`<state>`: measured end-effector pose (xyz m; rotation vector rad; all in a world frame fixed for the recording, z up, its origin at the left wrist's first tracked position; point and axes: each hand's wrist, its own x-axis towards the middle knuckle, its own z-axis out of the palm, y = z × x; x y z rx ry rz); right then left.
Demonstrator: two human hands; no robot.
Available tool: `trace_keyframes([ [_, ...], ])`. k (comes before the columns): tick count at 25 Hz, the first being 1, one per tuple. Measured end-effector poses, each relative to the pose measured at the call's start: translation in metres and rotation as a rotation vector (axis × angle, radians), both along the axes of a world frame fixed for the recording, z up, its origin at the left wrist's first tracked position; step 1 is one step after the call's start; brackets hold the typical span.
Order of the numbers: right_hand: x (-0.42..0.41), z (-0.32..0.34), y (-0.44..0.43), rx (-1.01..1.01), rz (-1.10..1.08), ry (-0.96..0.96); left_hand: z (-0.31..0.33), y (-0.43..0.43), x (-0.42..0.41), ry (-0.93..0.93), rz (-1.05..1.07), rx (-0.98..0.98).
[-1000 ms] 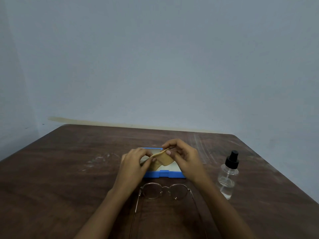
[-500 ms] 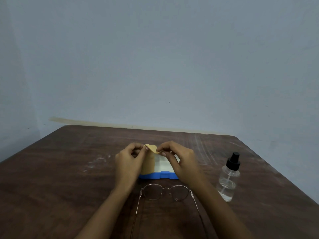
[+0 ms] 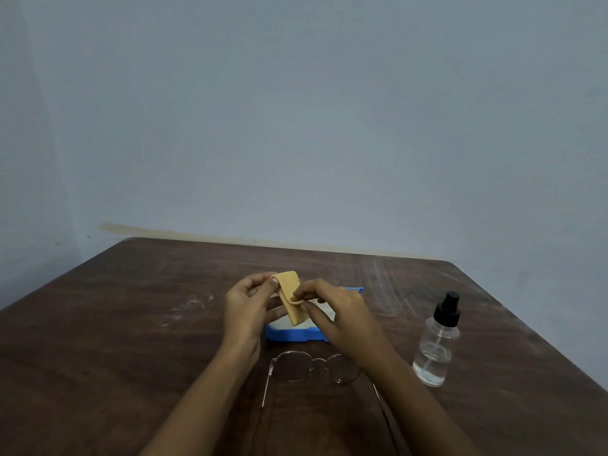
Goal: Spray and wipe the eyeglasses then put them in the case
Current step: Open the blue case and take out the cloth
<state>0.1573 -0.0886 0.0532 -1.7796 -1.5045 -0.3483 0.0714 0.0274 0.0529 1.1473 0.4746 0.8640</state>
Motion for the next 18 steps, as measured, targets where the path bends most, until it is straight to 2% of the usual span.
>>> trace_keyframes([
  [5,-0.002,0.000,0.000,0.044,-0.043,0.121,-0.001,-0.004,0.000,-0.043,-0.068,0.011],
  [13,-0.007,-0.001,0.003,0.054,-0.191,0.091,-0.001,-0.016,0.002,-0.109,-0.133,0.065],
  [15,-0.006,0.000,0.002,0.098,-0.215,0.187,-0.001,-0.017,0.001,-0.113,-0.149,0.104],
  [18,-0.004,0.006,0.000,0.168,-0.170,0.531,-0.004,-0.015,0.000,-0.016,-0.060,0.329],
])
